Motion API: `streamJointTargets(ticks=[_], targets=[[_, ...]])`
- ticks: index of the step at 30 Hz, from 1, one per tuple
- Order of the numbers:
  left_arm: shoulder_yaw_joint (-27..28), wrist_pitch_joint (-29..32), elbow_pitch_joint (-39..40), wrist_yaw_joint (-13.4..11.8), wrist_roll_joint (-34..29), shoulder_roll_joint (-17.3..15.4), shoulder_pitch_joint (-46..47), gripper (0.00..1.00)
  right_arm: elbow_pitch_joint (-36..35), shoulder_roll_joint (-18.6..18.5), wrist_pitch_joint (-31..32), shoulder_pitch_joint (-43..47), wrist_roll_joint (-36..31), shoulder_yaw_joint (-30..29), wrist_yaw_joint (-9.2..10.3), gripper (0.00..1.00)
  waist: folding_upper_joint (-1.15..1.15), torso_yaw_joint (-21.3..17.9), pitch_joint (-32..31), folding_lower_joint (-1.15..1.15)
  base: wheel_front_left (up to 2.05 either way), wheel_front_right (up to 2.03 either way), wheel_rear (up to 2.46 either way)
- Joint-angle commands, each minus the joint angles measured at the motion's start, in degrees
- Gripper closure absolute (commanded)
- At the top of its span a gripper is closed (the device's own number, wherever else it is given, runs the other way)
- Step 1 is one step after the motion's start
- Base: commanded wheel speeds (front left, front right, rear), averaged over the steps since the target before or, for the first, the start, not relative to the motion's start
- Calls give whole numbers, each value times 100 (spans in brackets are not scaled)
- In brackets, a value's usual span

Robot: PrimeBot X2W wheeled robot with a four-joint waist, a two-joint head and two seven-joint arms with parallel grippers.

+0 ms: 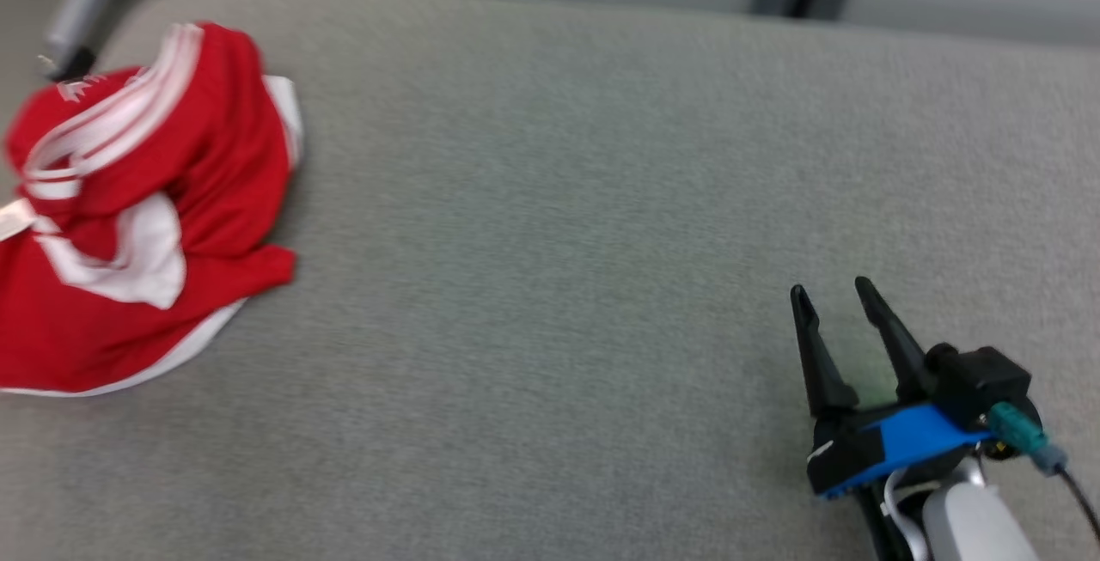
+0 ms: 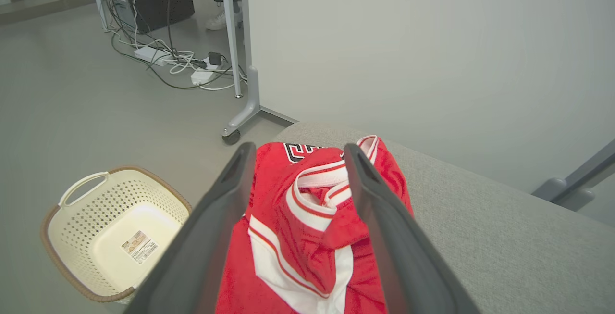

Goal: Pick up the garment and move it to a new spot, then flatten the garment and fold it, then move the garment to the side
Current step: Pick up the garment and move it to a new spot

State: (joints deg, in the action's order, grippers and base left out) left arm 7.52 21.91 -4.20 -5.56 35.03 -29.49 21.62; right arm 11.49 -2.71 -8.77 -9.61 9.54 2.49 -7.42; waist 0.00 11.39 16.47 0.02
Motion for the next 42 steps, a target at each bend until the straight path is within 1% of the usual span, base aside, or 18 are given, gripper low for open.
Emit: streamJointTargets(ticks=[1,5,6,8,10,13,15,16,17,21,24,28,31,34,36,39,41,42], targets=[[55,98,-85,-30,81,-29,109,0,-81,-32,3,-100,-43,-38,-14,0,0,-47,136,-2,0,0,0],[432,710,-609,-81,568,-270,223,0,-305,-28,61,-251,-9,-77,-13,0,0,-434,636,-2,0,0,0],[455,836,-723,-85,658,-300,213,0,-343,-29,40,-292,-17,-114,-13,0,0,-519,733,-2,0,0,0],[557,1145,-872,-182,833,-314,93,0,-410,-34,23,-338,-7,-168,-13,0,0,-675,920,-2,0,0,0],[656,1383,-1205,-152,991,-442,84,0,-437,-27,9,-381,0,-190,-13,0,0,-802,1084,-2,0,0,0],[765,1604,-1613,-170,1277,-332,191,0,-403,-30,-42,-453,25,-200,-11,0,0,-973,1204,-2,0,0,0],[733,1726,-1792,-133,1299,-405,163,0,-361,-28,-91,-475,74,-212,-8,0,0,-1059,1224,-2,0,0,0],[727,1726,-1855,-95,1277,-443,138,13,-335,-27,-119,-496,88,-207,-8,0,0,-1096,1212,-2,0,0,0],[724,1675,-1905,-93,1247,-468,128,100,-309,-26,-148,-518,101,-220,-8,0,0,-1122,1195,-2,0,0,0],[751,1397,-1954,26,1108,-676,238,100,-153,-27,-246,-542,171,-215,-8,0,0,-1179,988,-2,0,0,0],[709,1059,-1820,224,925,-855,340,100,-31,-27,-313,-528,218,-228,-8,0,0,-1162,755,-2,0,0,0],[607,808,-1425,409,704,-1141,546,100,156,-27,-401,-470,343,-239,-8,0,0,-1115,312,-2,0,0,0],[500,852,-994,552,730,-1208,757,100,328,-29,-445,-373,437,-183,-8,0,0,-1122,-72,-2,0,0,0],[248,1016,-412,610,561,-1382,1045,100,460,-28,-483,-286,532,-144,-8,0,0,-1143,-395,-2,0,0,0],[35,1150,12,594,546,-1304,1303,100,523,-28,-490,-262,576,-117,-8,0,0,-1163,-564,-2,0,0,0],[-340,1302,551,515,532,-1078,1775,100,599,-28,-501,-160,620,-87,-8,0,0,-1203,-828,-2,0,0,0],[-612,1360,761,489,529,-869,2187,100,647,-28,-505,-115,647,-88,-8,0,0,-1229,-959,-2,0,0,0],[-612,1360,761,489,529,-869,2187,100,647,-28,-505,-115,647,-88,-8,0,0,-1229,-959,-2,0,0,0]])
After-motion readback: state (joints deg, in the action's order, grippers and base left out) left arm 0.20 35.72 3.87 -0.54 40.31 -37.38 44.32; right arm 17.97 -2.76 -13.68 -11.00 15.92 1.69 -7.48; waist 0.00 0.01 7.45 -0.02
